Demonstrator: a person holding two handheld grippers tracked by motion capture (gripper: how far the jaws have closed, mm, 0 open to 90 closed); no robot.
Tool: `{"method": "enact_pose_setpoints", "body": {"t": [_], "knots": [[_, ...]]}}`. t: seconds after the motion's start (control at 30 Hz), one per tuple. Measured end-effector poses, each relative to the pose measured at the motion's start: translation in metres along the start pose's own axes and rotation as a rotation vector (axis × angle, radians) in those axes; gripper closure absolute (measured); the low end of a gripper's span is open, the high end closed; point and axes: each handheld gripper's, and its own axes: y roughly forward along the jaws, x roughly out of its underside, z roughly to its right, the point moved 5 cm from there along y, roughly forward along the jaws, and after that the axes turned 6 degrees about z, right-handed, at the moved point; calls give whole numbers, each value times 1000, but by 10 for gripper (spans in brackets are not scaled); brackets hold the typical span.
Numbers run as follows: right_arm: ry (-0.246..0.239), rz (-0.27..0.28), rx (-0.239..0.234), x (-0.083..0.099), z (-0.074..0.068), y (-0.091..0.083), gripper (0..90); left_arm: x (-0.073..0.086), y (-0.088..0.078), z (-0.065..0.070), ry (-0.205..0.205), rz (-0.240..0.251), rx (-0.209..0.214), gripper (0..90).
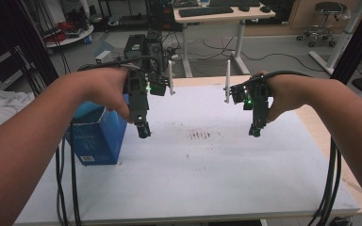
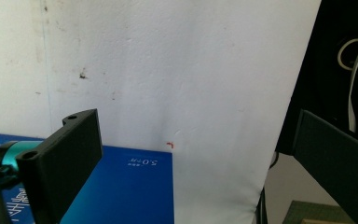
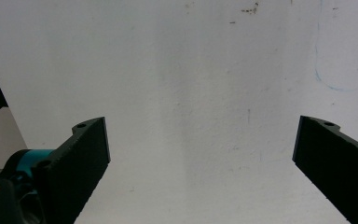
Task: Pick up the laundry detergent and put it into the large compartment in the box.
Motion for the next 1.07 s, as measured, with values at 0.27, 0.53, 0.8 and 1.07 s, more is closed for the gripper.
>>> {"method": "enact_pose_setpoints", "body": {"t": [0.27,0.53,0.8,1.07], "knots": [[-1,0,1,-2,-1,0,27,6,-3,1,-9,7,-12,17],[-9,-4,1,-6,-2,1,27,10,-2,-1,-15,12,-15,17],[-9,-7,3,-6,-1,1,27,13,0,-2,-16,16,-13,17],[-6,-7,0,-7,-1,2,27,14,1,-3,-21,17,-12,17]]}}
